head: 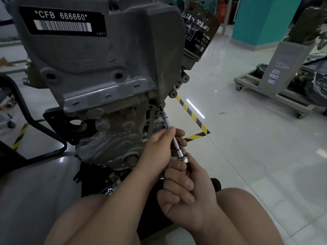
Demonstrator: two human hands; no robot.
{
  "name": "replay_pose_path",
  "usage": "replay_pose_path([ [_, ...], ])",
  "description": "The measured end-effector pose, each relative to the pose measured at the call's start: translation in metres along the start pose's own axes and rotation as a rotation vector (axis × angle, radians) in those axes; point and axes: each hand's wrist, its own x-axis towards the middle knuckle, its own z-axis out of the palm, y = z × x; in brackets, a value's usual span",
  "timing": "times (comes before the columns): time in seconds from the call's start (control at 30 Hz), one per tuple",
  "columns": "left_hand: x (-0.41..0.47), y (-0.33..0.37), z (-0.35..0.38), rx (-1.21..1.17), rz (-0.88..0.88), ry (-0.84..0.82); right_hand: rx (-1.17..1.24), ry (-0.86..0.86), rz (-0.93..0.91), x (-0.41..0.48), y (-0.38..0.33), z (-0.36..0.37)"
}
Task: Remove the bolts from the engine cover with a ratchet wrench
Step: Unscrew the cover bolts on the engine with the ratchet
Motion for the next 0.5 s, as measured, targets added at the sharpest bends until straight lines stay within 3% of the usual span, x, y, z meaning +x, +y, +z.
replay_pose_path([
  [0.17, 0.0014, -0.0014, 0.0014, -0.021, -0.023, -0.005, 0.011, 0.001, -0.021, 0.001, -0.0017, -0.0026],
  [0.3, 0.0044, -0.0051, 0.0008, -0.004, -0.022, -0.02, -0.127, 0.101, -0.1, 0.0011, -0.0045, -0.0008],
  [0.4, 0.0061, -0.0063, 0.0006, 0.058, 0.025, -0.042, -0.318, 0.236, -0.235, 0.003, -0.0056, 0.0011],
  [0.5, 0.0076, -0.0069, -0.0007, 0.036, 0.039, -0.084, -0.721, 0.431, -0.411, 0.0041, -0.0055, -0.002],
])
